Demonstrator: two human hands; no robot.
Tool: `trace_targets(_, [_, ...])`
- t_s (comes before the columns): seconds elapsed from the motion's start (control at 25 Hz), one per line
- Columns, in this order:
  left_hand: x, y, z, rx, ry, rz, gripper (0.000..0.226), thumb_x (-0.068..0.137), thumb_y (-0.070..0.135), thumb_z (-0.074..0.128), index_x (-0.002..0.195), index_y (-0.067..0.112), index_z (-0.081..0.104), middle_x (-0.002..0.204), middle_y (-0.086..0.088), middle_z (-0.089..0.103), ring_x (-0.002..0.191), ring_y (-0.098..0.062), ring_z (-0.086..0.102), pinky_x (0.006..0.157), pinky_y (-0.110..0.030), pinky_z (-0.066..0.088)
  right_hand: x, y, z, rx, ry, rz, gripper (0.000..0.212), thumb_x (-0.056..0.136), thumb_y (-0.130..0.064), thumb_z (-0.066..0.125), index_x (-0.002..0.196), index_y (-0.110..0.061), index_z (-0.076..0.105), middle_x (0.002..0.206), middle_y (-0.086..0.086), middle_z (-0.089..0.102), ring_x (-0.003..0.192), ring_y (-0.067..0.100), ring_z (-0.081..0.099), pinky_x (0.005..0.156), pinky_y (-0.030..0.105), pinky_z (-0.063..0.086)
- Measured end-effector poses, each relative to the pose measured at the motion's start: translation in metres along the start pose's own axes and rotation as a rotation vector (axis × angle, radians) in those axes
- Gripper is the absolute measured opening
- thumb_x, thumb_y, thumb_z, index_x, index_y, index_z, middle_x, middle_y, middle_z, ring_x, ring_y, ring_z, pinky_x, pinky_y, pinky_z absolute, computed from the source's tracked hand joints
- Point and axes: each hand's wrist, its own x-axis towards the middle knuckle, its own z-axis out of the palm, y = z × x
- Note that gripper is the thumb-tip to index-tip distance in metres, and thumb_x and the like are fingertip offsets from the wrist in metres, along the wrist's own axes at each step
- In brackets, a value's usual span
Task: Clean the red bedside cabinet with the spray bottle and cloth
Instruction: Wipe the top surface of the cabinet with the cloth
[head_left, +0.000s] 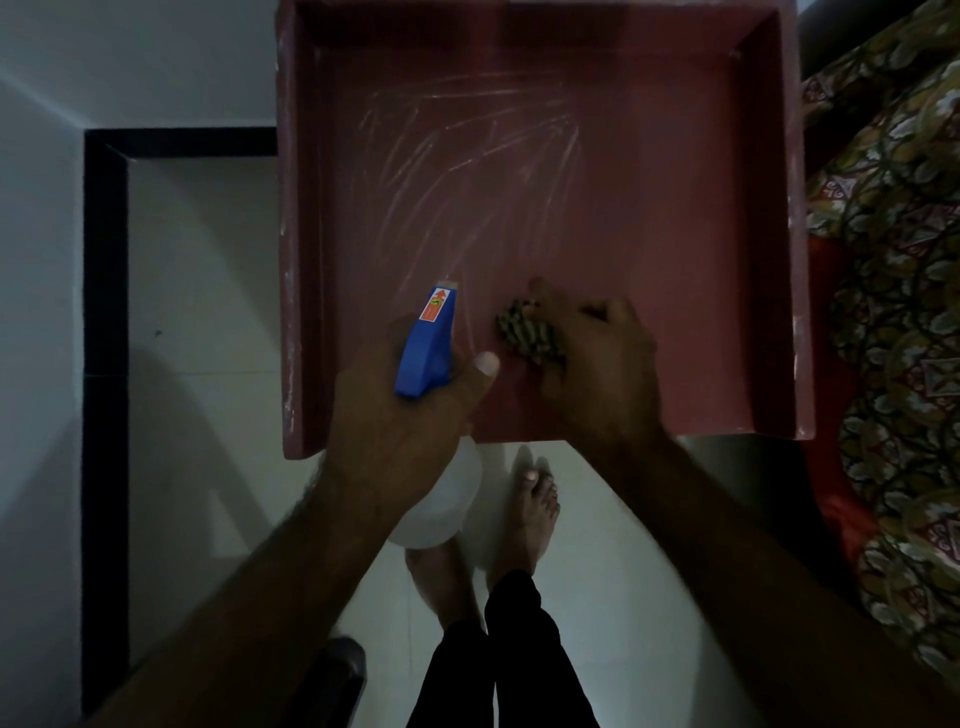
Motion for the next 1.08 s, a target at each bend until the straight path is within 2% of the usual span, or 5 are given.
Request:
trace_targets(0.16, [0.004,0.006,0.006,0.006,0.016,0.01,0.031,0.09,0.03,0.074,0.093,0.001,0.063,0.077,-0.018,0.07,0.059,-0.014,0.065,0.051,-0.008,0.046,0.049,-0.005,-0.004,0.015,0.028,0.11,0.082,0.068,-0.038,0.042,0.149,-0.03,0.051,0.119,0.017,0.062,0.109,0.037,0.058,0.096,0.047,0.053])
trace_targets(0.44, [0.008,0.012,0.012,-0.04,0.006,-0.007,0.031,0.091,0.028,0.073,0.094,-0.001,0.063,0.077,-0.019,0.07,0.065,-0.019,0.068,0.054,-0.008,0.048,-0.004,0.021,-0.005,-0.052,-0.029,-0.001,0.074,0.076,-0.005,0.075,0.145,-0.023,0.055,0.114,0.013,0.068,0.104,0.039,0.06,0.08,0.056,0.057])
trace_targets(0.64, [0.01,0.009,0.018,-0.037,0.016,-0.026,0.03,0.09,0.032,0.074,0.094,0.004,0.063,0.078,-0.013,0.07,0.066,-0.017,0.07,0.056,-0.009,0.051,0.066,0.012,-0.014,-0.017,-0.002,0.099,0.085,0.07,-0.05,0.038,0.153,-0.031,0.045,0.122,0.019,0.061,0.111,0.036,0.057,0.097,0.048,0.053])
trace_targets(0.88, [0.011,0.01,0.015,-0.063,0.024,-0.022,0.029,0.088,0.026,0.076,0.091,0.001,0.063,0.073,-0.017,0.069,0.062,-0.02,0.069,0.054,-0.01,0.051,0.008,0.023,-0.011,-0.067,-0.017,0.047,0.076,0.075,-0.005,0.07,0.147,-0.025,0.053,0.116,0.015,0.069,0.106,0.038,0.057,0.086,0.054,0.055])
trace_targets(1.08, [0.015,0.013,0.019,-0.063,0.013,-0.048,0.033,0.088,0.031,0.076,0.093,0.001,0.063,0.075,-0.018,0.07,0.062,-0.018,0.07,0.052,-0.009,0.049,0.074,0.028,-0.017,-0.026,0.058,0.058,0.072,0.076,-0.038,0.048,0.148,-0.034,0.05,0.114,0.018,0.065,0.105,0.037,0.059,0.085,0.033,0.049])
